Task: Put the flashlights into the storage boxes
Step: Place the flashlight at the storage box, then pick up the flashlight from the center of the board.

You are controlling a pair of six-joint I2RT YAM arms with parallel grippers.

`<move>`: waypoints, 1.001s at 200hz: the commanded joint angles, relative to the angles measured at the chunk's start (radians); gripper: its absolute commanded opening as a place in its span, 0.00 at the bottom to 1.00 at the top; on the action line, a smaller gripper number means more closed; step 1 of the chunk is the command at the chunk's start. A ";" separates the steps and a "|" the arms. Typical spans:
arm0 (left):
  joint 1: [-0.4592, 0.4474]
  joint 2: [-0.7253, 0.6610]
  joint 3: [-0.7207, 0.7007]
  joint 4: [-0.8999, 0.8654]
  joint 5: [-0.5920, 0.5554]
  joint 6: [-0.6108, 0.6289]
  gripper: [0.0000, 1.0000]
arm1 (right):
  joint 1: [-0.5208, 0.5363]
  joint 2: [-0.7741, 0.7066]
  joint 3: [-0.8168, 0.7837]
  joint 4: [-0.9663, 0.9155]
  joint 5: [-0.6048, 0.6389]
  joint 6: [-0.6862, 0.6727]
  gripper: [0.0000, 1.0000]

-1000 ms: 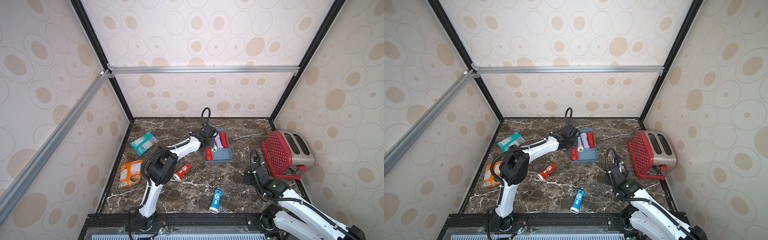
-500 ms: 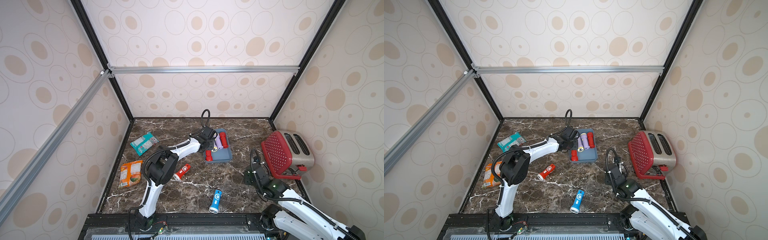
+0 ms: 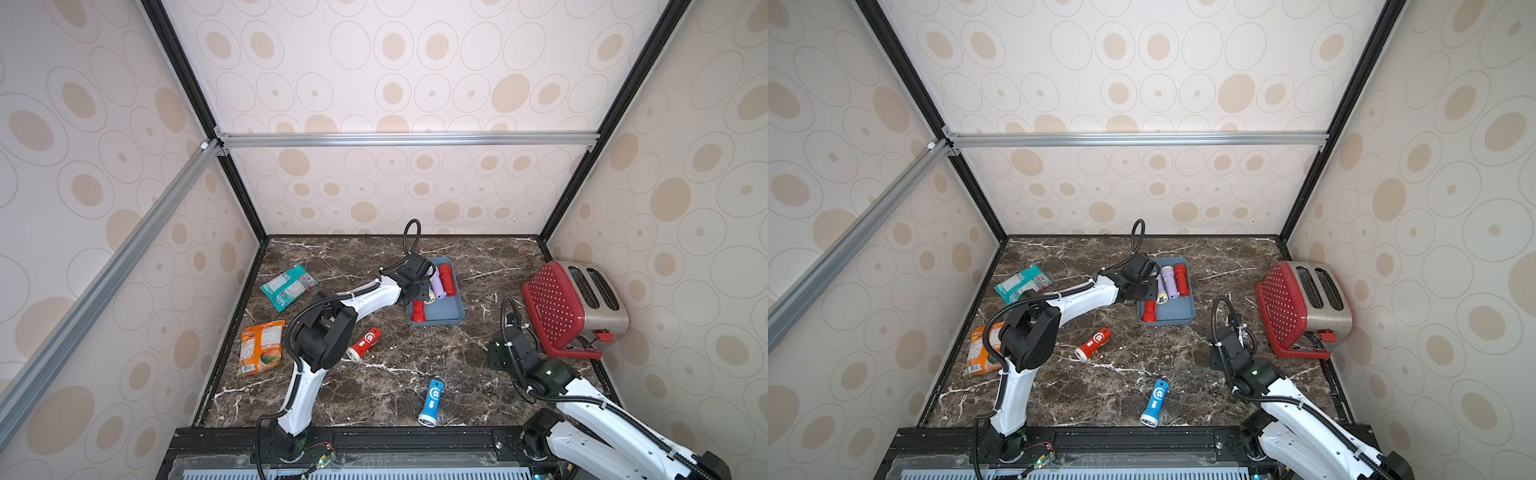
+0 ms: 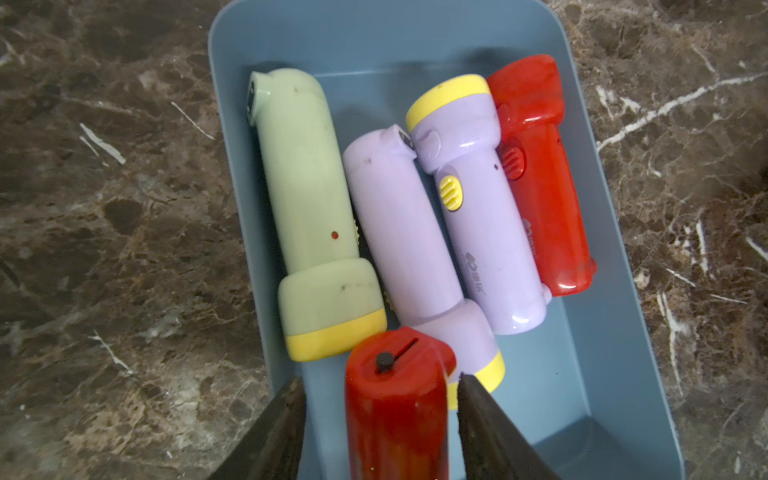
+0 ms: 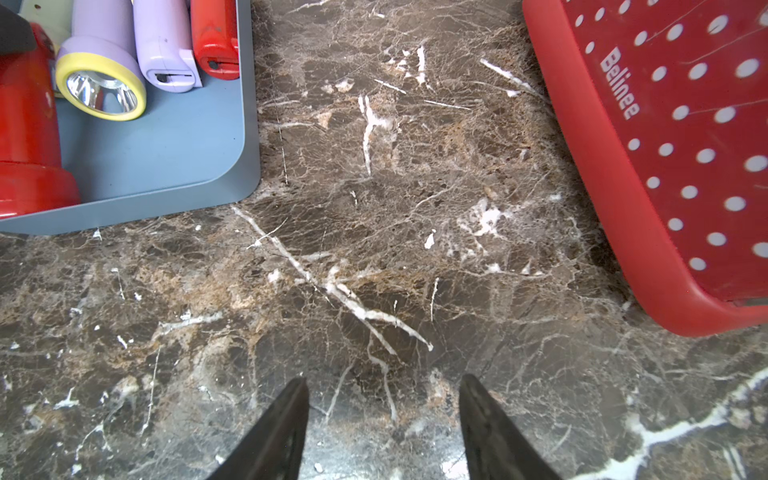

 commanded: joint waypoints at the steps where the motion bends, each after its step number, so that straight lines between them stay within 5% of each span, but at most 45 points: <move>1: -0.003 -0.037 0.038 -0.059 -0.053 0.023 0.62 | 0.007 -0.011 -0.011 -0.003 0.021 0.014 0.60; 40: 0.019 -0.144 0.007 -0.083 -0.133 0.023 0.66 | 0.007 -0.010 -0.010 0.007 0.009 0.006 0.59; 74: 0.062 -0.307 -0.184 -0.014 -0.192 -0.025 0.66 | 0.023 0.046 0.030 0.030 -0.085 -0.030 0.60; 144: 0.136 -0.513 -0.692 0.348 -0.267 -0.071 0.65 | 0.116 0.305 0.263 -0.061 -0.180 0.058 0.60; 200: 0.138 -0.603 -1.012 0.776 -0.231 0.014 0.64 | 0.252 0.291 0.267 -0.273 -0.351 0.314 0.60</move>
